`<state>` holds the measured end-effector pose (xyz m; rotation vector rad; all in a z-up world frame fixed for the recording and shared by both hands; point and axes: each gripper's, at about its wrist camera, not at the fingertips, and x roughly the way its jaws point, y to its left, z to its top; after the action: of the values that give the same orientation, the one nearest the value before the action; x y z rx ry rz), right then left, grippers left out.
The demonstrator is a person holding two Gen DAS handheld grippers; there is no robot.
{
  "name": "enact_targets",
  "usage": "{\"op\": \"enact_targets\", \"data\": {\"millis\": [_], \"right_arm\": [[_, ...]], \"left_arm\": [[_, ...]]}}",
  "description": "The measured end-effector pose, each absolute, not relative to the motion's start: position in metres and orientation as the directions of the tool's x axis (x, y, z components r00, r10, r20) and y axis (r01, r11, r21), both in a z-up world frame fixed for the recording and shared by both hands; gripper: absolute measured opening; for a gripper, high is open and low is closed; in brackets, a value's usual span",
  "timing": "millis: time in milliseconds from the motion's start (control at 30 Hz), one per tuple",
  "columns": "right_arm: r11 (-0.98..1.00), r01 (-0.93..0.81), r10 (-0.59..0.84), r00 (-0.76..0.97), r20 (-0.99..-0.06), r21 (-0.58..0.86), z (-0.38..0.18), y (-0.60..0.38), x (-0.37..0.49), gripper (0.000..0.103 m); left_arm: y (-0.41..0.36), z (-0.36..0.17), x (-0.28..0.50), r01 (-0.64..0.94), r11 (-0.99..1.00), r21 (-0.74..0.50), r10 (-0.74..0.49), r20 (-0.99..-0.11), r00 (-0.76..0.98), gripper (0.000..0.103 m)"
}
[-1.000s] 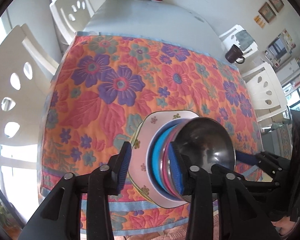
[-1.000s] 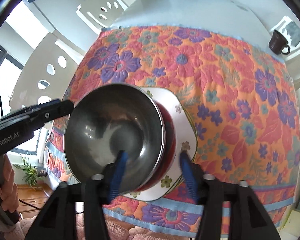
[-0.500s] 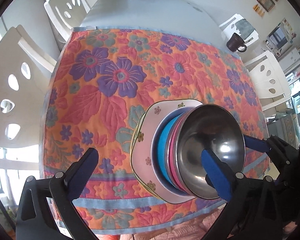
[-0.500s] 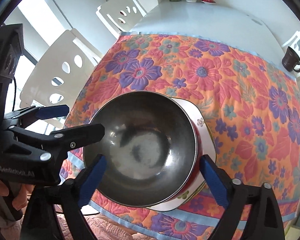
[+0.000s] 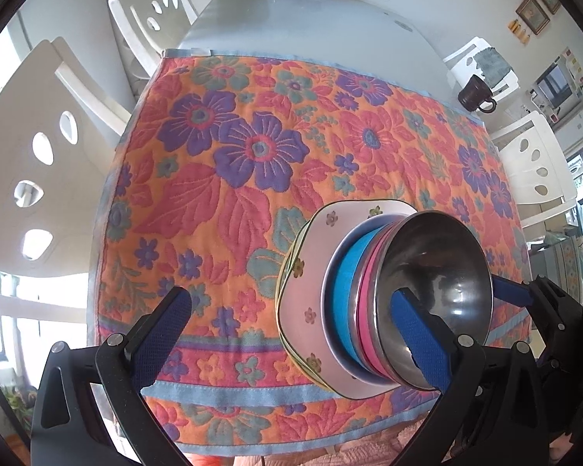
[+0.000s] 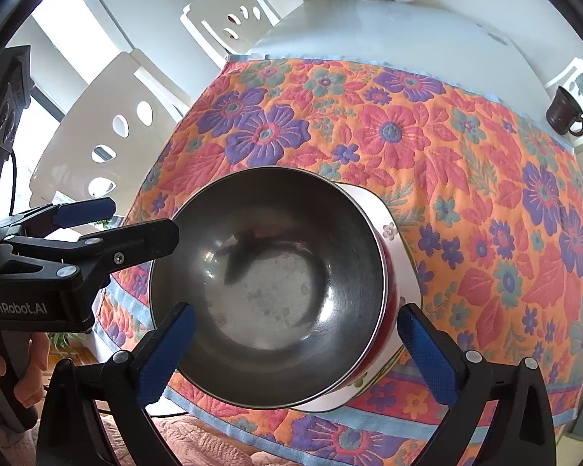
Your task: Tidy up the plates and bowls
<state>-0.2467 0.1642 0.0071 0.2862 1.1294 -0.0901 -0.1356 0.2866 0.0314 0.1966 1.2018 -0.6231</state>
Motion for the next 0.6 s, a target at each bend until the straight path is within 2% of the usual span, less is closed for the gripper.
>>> {"op": "enact_targets", "data": {"millis": [600], "right_arm": [[0.961, 0.214, 0.069, 0.427, -0.902, 0.175, 0.0073, 0.1650, -0.2477, 0.103]], "left_arm": [[0.2879, 0.0294, -0.1378, 0.547, 0.816, -0.186, -0.344, -0.917, 0.202, 0.103]]}}
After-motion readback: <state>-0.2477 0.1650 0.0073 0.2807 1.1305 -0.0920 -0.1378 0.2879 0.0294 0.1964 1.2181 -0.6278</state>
